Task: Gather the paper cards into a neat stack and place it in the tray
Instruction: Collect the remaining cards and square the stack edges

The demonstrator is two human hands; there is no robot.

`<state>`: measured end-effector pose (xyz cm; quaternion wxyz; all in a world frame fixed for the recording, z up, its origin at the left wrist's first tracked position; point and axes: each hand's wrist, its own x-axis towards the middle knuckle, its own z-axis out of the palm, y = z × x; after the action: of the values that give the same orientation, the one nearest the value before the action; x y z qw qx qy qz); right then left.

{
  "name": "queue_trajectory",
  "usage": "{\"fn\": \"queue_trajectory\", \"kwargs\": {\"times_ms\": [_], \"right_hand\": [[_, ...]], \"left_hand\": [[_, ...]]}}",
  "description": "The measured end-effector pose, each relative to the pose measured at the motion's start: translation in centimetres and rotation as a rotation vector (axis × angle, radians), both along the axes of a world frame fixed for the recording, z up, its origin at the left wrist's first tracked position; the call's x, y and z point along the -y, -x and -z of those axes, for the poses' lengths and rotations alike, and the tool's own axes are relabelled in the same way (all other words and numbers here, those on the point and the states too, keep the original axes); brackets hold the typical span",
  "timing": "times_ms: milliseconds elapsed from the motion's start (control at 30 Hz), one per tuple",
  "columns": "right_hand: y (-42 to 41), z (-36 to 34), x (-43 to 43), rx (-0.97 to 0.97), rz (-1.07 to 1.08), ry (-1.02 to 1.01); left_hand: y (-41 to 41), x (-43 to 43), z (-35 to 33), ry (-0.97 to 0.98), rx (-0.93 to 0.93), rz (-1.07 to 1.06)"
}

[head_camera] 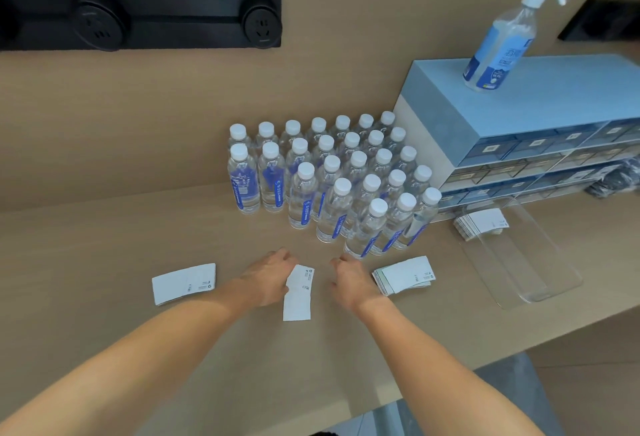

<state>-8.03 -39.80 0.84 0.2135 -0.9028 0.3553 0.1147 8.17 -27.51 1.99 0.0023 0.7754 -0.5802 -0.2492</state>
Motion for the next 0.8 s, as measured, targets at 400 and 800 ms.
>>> {"fn": "queue_trajectory", "kwargs": {"times_ms": [400,800], "right_hand": [[-0.5,0.9,-1.2,-0.075,-0.065,-0.045],[-5.5,1.0,1.7,-0.173,-0.633,0.062]], "left_hand": [[2.0,0.2,1.7,-0.097,-0.061,-0.324],[8.0,-0.3,5.7,-0.028,-0.115,-0.678]]}}
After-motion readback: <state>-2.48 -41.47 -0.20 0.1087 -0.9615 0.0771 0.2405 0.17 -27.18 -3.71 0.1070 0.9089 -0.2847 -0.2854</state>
